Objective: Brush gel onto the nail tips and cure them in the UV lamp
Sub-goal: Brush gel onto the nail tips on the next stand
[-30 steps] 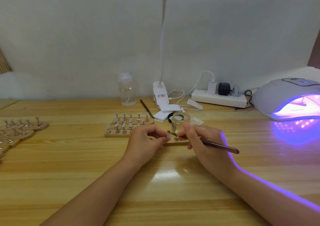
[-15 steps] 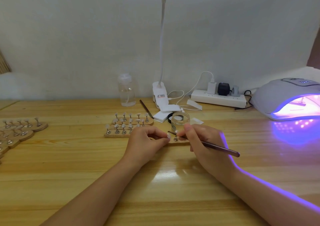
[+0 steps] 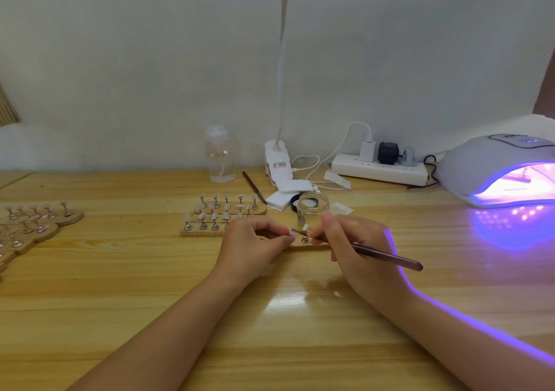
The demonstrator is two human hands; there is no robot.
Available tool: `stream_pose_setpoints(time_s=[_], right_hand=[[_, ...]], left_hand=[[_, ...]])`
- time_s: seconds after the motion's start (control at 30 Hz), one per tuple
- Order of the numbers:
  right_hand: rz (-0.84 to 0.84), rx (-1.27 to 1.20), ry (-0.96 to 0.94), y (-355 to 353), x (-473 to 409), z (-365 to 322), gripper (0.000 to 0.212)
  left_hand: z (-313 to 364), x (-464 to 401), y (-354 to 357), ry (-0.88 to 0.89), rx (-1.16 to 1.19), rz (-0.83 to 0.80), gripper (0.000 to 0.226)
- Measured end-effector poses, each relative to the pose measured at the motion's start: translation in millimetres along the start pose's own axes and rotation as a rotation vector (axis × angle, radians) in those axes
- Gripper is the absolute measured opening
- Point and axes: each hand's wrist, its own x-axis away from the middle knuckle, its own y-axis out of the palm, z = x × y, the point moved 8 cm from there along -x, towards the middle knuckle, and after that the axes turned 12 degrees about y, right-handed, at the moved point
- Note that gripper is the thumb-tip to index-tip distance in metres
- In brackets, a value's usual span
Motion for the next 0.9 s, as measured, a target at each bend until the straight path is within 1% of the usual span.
stream_pose_setpoints(time_s=[0.07,0.13,0.23,0.3,0.4,0.5,0.57,0.67,0.7,0.83,0.9], right_hand=[[-0.014,0.006,0.012,1.0,0.0,1.1,0.036],[-0.035,-0.044,0.051,1.6,0.6,4.0,0.036],[-0.003,-0.019,-0.004,0.0,0.2,-0.5,0.035],[-0.010,-0.012,-0.008,0.7,-1.0,-0.3,0.034],[-0.036,-0.087,0.053,1.4,0.4,4.8,0.039],[-0.002,-0.047,-0.003,-1.4,0.3,-0.7,0.032],[-0.002,-0.030,-0.008,-1.2,-1.2,-1.8,0.028],[-0.032,-0.120,0.085,0.9,-0.2,6.9,0.039],[-0.027,-0.139,0.087,-0.1,0.3,7.1,0.041],[0.014,-0.038,-0.029,-2.5,-0.3,-3.3,0.028],[-0.011,-0.051,0.008,-0.2,-0.8,-0.3,0.032]], left_hand=[[0.3,-0.1,0.0,0.003,-0.004,0.001,0.013],[1.0,0.0,-0.1,0.009,-0.008,0.004,0.015],[0.7,0.1,-0.6,0.005,0.005,0.006,0.014],[0.3,-0.1,-1.2,0.009,0.008,0.015,0.012],[1.7,-0.6,-4.4,0.033,0.010,0.058,0.013],[3.0,-1.2,-4.8,0.055,0.017,0.059,0.014],[2.5,-1.3,-4.4,0.057,0.038,0.054,0.014],[3.0,-0.6,-3.6,0.059,0.081,0.057,0.020],[3.0,-0.2,-3.7,0.055,0.088,0.061,0.021],[0.2,-0.1,-4.9,0.023,0.101,0.082,0.018],[-1.3,-0.3,-4.9,0.014,0.114,0.083,0.015]])
